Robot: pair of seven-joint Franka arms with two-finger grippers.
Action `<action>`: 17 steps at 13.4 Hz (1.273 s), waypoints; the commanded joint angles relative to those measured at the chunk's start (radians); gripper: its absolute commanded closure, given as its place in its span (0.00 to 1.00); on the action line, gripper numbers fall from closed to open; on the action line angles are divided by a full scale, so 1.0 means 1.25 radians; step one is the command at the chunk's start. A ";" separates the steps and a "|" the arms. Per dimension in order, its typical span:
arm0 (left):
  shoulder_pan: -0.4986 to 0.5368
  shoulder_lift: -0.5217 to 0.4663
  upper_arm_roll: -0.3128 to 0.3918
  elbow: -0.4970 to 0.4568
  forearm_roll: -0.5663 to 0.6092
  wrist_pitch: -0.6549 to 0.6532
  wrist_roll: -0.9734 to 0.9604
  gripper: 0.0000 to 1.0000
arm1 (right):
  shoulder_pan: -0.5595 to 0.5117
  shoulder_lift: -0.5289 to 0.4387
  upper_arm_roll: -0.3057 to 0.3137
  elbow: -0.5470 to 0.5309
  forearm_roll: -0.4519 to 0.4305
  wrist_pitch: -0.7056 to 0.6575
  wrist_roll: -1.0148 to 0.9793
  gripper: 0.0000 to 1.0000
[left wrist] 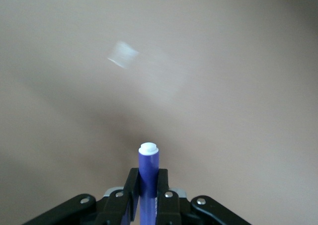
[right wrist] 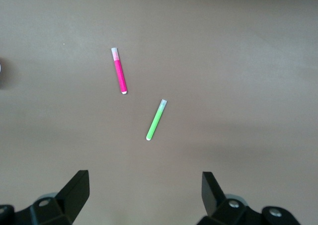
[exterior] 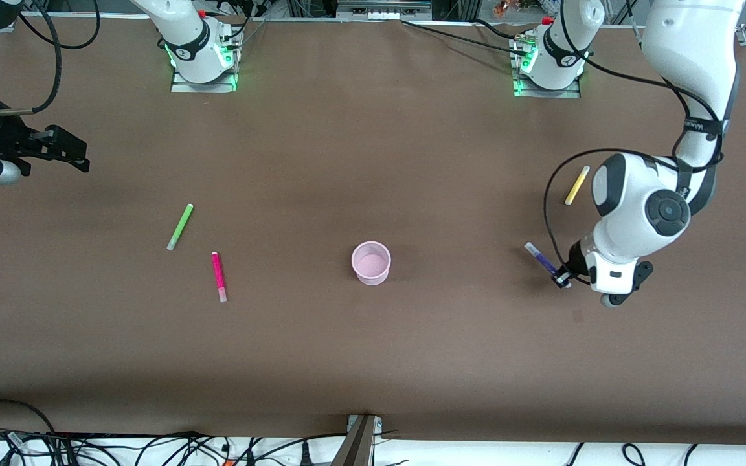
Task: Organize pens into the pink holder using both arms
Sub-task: 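Carry the blue marker with the left gripper over the pink holder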
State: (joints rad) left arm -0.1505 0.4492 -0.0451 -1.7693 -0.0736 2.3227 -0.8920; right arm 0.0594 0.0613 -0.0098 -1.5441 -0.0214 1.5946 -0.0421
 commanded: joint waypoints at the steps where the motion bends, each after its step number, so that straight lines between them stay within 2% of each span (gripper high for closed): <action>1: -0.087 -0.019 0.008 0.065 -0.004 -0.023 -0.152 1.00 | -0.007 0.005 0.002 0.011 0.013 0.012 -0.004 0.00; 3: -0.158 -0.017 0.013 0.127 0.025 -0.026 -0.271 1.00 | -0.006 0.006 0.003 0.009 0.012 0.013 -0.006 0.00; 7: -0.257 0.016 0.012 0.206 0.233 -0.025 -0.542 1.00 | -0.001 0.048 0.003 0.007 0.010 0.008 -0.011 0.00; 12: -0.373 0.071 0.016 0.232 0.467 -0.038 -0.794 1.00 | 0.000 0.053 0.003 0.007 0.004 0.003 -0.023 0.00; 17: -0.466 0.199 0.019 0.361 0.676 -0.197 -1.008 1.00 | 0.003 0.064 0.003 0.003 0.002 0.002 -0.022 0.00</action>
State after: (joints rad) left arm -0.6930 0.6193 -0.0409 -1.4279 0.6971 2.1530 -2.0773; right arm 0.0608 0.1339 -0.0069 -1.5444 -0.0213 1.6047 -0.0546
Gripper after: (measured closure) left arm 0.819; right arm 0.000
